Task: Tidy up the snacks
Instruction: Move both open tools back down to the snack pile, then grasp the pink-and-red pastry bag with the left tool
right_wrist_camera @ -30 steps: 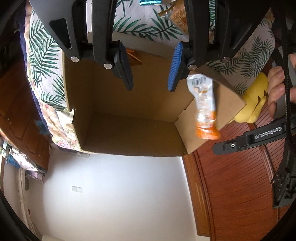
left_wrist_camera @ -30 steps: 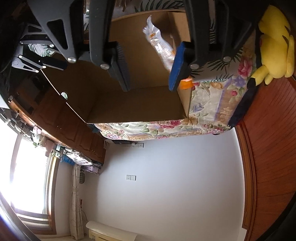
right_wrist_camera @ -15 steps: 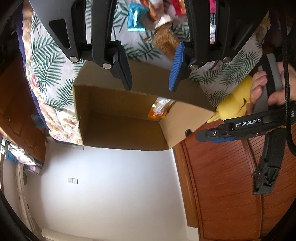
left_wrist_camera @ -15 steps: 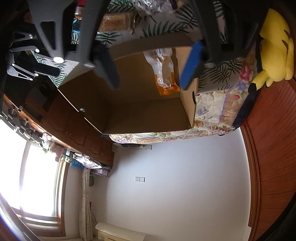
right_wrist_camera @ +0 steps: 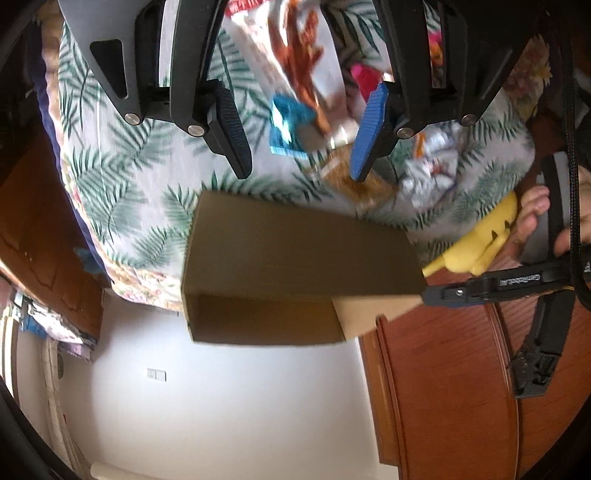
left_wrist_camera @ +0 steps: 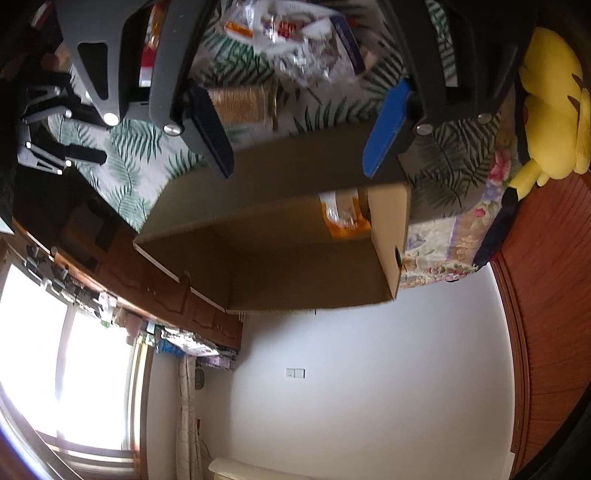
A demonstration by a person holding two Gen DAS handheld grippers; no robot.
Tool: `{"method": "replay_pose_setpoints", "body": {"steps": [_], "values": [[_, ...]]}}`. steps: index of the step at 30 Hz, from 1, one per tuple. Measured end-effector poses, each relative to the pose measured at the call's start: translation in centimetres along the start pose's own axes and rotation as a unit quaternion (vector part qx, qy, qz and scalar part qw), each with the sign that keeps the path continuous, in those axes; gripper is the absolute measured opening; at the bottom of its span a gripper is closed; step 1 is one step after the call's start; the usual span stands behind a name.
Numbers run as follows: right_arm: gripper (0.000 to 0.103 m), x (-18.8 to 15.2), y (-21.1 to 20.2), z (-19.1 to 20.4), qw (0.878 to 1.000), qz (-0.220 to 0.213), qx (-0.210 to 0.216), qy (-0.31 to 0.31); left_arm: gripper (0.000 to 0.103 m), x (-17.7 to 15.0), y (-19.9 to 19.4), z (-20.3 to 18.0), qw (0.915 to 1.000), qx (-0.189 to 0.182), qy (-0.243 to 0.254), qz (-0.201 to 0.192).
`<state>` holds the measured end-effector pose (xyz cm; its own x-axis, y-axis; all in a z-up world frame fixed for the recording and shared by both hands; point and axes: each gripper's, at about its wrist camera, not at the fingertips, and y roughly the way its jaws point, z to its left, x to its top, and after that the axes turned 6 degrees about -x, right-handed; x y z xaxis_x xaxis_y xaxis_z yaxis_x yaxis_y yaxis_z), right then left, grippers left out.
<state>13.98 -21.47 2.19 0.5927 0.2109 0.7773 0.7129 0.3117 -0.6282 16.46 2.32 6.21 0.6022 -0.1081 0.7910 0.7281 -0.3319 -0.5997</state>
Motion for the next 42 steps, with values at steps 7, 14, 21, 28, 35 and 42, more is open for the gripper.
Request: {"method": "replay_pose_setpoints", "body": {"steps": [7, 14, 21, 28, 35, 42], "values": [[0.057, -4.0, 0.2, -0.6, 0.999, 0.040, 0.002, -0.009, 0.073, -5.3, 0.3, -1.4, 0.9987, -0.034, -0.001, 0.038], [0.057, -5.5, 2.2, -0.1, 0.995, 0.088, 0.008, -0.036, 0.073, -9.3, 1.0, -4.2, 0.9947, -0.072, -0.005, 0.073], [0.057, -5.3, 3.0, 0.2, 0.993, 0.100, 0.003, -0.066, 0.073, -10.7, 1.0, -7.4, 0.9911, -0.096, 0.011, 0.091], [0.068, -5.4, 3.7, -0.6, 0.990, 0.121, -0.003, -0.072, 0.073, -11.1, 1.3, -9.0, 0.9869, -0.117, 0.018, 0.110], [0.078, -6.0, 3.9, 0.2, 0.987, 0.126, 0.005, -0.098, 0.073, -11.5, 1.9, -11.0, 0.9821, -0.125, 0.043, 0.135], [0.078, -6.1, 3.5, -0.1, 0.988, 0.120, 0.004, -0.100, 0.073, -12.2, 3.4, -11.3, 0.9777, -0.116, 0.043, 0.170]]}}
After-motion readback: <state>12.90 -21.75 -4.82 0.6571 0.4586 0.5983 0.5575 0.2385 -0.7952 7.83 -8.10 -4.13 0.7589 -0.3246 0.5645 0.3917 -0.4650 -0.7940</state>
